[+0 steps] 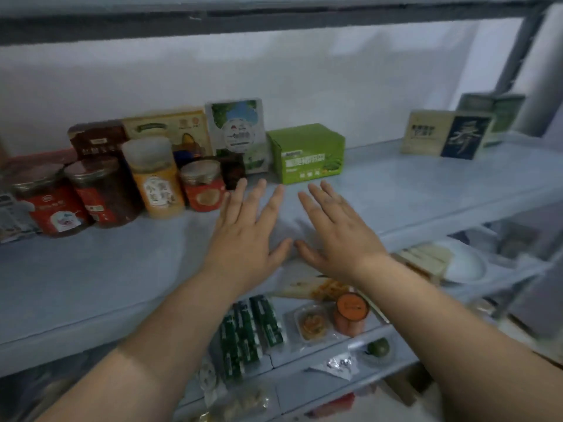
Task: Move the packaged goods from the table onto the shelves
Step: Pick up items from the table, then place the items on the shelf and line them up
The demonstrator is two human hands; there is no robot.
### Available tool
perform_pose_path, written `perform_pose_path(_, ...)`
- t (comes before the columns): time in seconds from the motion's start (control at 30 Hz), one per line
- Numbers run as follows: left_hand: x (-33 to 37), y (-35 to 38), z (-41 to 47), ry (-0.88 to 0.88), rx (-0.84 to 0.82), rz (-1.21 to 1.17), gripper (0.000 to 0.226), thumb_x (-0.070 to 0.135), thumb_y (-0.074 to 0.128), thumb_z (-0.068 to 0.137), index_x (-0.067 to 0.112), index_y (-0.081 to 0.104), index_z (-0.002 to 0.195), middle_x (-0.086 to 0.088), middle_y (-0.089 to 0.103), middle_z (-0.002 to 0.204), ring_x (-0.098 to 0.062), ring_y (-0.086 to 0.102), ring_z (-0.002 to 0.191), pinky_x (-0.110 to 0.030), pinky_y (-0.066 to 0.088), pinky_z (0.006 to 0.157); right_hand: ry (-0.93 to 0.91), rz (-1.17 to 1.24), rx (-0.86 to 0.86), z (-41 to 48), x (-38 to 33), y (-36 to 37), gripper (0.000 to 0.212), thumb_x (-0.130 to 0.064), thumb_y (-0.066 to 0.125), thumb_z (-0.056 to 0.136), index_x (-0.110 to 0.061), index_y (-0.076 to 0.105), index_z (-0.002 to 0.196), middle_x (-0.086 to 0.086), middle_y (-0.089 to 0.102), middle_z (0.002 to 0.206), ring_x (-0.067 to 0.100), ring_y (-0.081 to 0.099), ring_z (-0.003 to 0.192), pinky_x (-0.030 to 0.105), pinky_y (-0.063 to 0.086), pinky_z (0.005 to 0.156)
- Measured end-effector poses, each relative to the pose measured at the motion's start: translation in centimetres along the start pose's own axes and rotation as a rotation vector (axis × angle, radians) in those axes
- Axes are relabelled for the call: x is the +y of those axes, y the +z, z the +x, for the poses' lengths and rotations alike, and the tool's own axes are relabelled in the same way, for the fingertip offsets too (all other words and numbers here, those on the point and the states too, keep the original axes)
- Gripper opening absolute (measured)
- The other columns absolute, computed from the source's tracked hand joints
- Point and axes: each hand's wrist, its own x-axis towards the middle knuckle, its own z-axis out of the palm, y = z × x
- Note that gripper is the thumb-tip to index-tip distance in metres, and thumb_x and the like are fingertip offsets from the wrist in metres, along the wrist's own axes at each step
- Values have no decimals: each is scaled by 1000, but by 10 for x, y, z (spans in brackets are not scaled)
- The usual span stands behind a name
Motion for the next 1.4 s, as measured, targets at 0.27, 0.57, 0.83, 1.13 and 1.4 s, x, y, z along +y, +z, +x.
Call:
perform_pose_path(0.27,228,47,-20,357,-153,-245,77,54,41,92,19,26,159,-15,30,161,-39,20,151,-60,19,121,385,-209,-12,-243,85,-82,74,-45,49,89,-1,41,149,25,39,155,41,32,147,57,35,116)
perform_pose_path(0.57,485,78,-100,824,-348,-410,77,57,32,93,23,17,160,-12,24,164,-35,12,153,-53,7,123,950,-358,-43,-530,86,-165,71,-42,49,88,-3,47,147,21,45,152,38,36,146,57,39,112)
perform_pose_path(0.83,652,73,-179,1187,-487,-454,80,62,26,91,25,15,161,-10,25,165,-34,12,153,-58,12,123,1372,-449,16,-694,31,-210,70,-40,45,86,-4,47,146,19,47,150,39,39,143,53,37,114)
perform_pose_path(1.13,797,72,-235,1635,-524,-569,79,61,26,92,23,20,160,-13,32,162,-38,20,151,-58,16,121,1825,-542,17,-794,-15,-236,72,-32,61,88,-9,38,152,17,39,157,36,29,150,51,30,118)
perform_pose_path(1.4,895,62,-265,2006,-556,-644,80,60,27,90,18,26,159,-14,38,157,-40,25,148,-58,22,119,2207,-588,37,-816,-29,-270,70,-30,63,88,-11,39,152,16,38,156,35,26,150,51,28,121)
